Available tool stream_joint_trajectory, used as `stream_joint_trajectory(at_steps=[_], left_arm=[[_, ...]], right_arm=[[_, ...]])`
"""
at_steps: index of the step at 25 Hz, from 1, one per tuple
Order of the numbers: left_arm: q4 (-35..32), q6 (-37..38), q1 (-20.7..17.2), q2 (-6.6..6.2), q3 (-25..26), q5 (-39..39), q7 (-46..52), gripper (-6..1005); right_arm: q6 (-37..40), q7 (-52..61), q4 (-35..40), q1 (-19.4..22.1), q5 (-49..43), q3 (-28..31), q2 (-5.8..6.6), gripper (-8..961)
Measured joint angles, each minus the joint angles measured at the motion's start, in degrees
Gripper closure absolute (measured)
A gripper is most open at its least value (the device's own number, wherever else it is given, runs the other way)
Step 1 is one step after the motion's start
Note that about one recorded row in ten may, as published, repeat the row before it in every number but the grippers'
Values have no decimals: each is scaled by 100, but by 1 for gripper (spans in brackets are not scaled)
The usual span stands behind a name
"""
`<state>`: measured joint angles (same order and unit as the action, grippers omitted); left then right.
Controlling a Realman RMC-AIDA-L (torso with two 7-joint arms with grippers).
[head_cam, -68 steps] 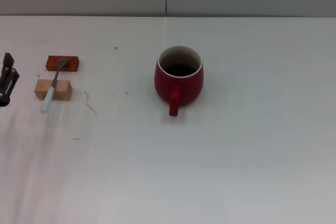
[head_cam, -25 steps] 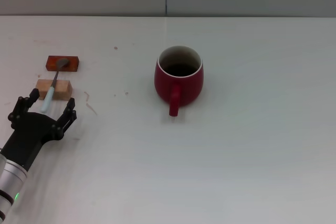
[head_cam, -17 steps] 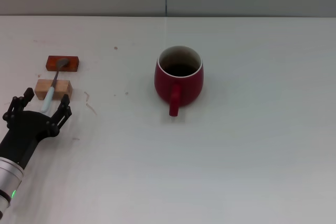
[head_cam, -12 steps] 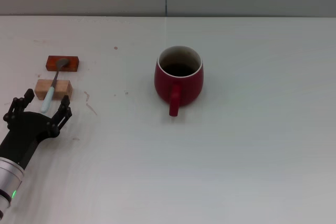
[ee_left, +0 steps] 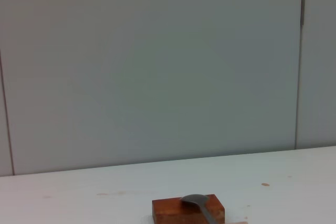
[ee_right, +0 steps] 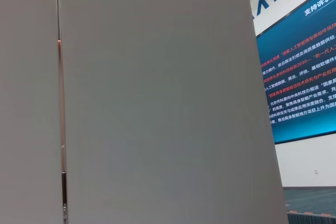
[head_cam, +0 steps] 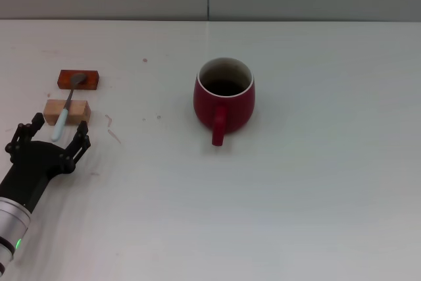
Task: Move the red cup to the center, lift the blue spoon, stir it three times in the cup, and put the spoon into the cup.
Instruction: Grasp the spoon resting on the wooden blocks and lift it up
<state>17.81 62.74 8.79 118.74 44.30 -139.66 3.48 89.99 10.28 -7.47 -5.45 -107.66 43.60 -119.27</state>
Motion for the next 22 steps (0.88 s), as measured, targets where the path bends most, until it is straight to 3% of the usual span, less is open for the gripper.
stream_joint_trajectory(at_steps=[7, 10, 22], left_arm=[[2, -3, 26, -9, -38, 0, -3, 165], [-3, -37, 37, -9, -40, 0, -4, 367], [37, -151, 61, -8, -9, 3, -6, 430]], right_arm=[[2, 0, -1, 0, 0, -7, 0, 189], [4, 0, -6, 0, 0, -51, 0, 189], [26, 0, -5, 0, -15, -71, 0, 189]])
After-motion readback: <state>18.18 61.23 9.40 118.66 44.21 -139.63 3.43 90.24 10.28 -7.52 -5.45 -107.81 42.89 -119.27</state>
